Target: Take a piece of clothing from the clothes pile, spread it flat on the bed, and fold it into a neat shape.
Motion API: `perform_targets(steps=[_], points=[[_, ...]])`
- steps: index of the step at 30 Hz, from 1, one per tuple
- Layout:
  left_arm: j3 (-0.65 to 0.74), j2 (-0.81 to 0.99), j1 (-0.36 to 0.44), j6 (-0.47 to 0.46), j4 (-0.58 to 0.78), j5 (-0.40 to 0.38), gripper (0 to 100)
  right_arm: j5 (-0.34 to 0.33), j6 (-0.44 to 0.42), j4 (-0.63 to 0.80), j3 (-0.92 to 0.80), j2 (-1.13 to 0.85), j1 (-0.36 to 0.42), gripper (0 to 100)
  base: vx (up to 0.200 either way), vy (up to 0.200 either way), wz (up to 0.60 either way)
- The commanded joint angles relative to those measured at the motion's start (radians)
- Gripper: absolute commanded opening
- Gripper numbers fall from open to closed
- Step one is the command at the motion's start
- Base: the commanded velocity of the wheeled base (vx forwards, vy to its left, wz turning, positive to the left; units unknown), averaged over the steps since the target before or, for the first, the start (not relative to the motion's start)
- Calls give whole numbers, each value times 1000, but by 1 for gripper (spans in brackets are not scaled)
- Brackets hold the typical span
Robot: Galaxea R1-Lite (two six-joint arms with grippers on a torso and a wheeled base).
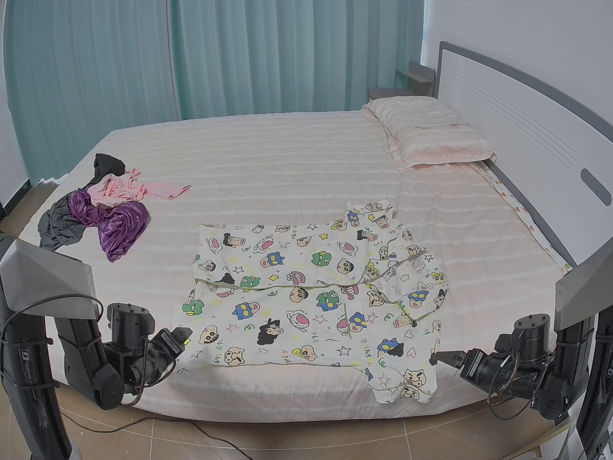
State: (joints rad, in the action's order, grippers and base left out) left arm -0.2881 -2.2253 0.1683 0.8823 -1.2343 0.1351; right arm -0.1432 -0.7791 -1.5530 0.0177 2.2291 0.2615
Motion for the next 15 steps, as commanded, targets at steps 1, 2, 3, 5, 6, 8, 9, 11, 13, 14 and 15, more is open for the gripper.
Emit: perform_targets(steps=[1,2,3,5,6,8,9,11,13,14,15], points=[[0,-4,-6,-10,-2,1,100,-1,0,-9,-18,3,1,100,0,0,0],[0,-4,-6,-10,-2,0,100,-1,0,-9,-18,3,1,100,0,0,0],[-3,-4,-6,-8,-2,-2,100,-1,0,-9,-18,3,1,100,0,0,0],[-16,-20,-4,-8,-2,-2,100,1,0,-9,-18,3,5,100,0,0,0],[-22,-33,-4,-8,-2,-2,100,1,0,-9,-18,4,7,100,0,0,0],[-29,-51,-6,-10,-2,0,100,1,0,-9,-18,3,7,100,0,0,0],[-37,-70,-6,-10,-2,0,100,1,0,-9,-18,4,7,100,0,0,0],[-40,-80,-6,-10,-2,0,100,1,0,-10,-18,4,7,100,0,0,0],[-43,-91,-3,-11,-2,0,100,1,0,-9,-18,6,7,100,0,0,0],[-45,-94,0,-10,-2,-2,100,1,0,-10,-18,6,7,100,0,0,0],[-45,-94,0,-10,-2,-2,100,1,0,-10,-18,6,7,100,0,0,0]])
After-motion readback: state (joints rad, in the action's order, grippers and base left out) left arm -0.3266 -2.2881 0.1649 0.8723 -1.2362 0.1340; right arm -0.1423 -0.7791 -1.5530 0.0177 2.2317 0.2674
